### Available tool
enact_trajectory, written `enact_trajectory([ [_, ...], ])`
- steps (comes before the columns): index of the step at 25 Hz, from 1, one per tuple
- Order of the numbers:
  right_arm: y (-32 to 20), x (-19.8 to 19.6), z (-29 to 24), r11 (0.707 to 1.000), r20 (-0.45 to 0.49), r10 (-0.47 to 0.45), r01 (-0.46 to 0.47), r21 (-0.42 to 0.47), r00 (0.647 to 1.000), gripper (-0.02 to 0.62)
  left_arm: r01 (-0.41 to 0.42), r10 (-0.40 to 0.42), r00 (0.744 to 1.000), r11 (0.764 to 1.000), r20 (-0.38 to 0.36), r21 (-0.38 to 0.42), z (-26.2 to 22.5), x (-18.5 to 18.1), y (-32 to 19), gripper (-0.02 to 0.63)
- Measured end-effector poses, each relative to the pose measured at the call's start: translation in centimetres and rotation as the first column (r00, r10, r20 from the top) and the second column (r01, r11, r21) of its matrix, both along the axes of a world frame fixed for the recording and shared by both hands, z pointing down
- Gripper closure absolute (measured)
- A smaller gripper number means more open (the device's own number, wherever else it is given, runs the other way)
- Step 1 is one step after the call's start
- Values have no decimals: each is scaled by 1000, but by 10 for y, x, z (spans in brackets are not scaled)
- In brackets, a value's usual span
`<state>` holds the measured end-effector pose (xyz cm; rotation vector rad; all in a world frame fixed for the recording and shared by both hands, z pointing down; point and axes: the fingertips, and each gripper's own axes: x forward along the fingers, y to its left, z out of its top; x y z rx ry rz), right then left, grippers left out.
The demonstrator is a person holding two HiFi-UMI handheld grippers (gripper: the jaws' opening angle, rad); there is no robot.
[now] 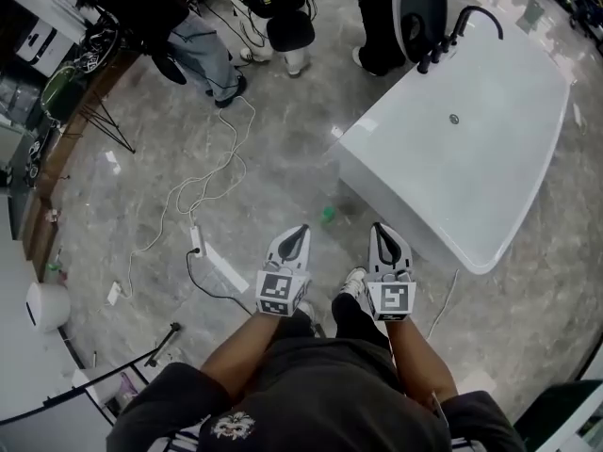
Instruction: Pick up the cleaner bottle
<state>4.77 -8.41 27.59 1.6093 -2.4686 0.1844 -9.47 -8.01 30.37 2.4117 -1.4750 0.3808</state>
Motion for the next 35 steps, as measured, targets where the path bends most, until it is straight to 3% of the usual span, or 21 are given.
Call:
enact_trajectory([
  [8, -43, -4, 33, 999, 9, 3, -3, -33, 1000, 579, 8, -8, 1000, 999, -3, -33, 53, -3, -43, 600],
  [14, -69, -14, 97, 999, -20, 16, -16, -28, 1000, 580, 3, -2, 1000, 1000, -2, 5, 124, -13, -81, 600],
  [23, -97, -29, 258, 997, -5, 72, -72, -38, 997, 580, -31, 30, 999, 999, 14, 29, 293, -21, -100, 600],
  [35, -114, -43, 450, 998, -6, 69, -69, 4, 998, 580, -67, 63, 997, 994, 46, 90, 500, -27, -108, 600],
])
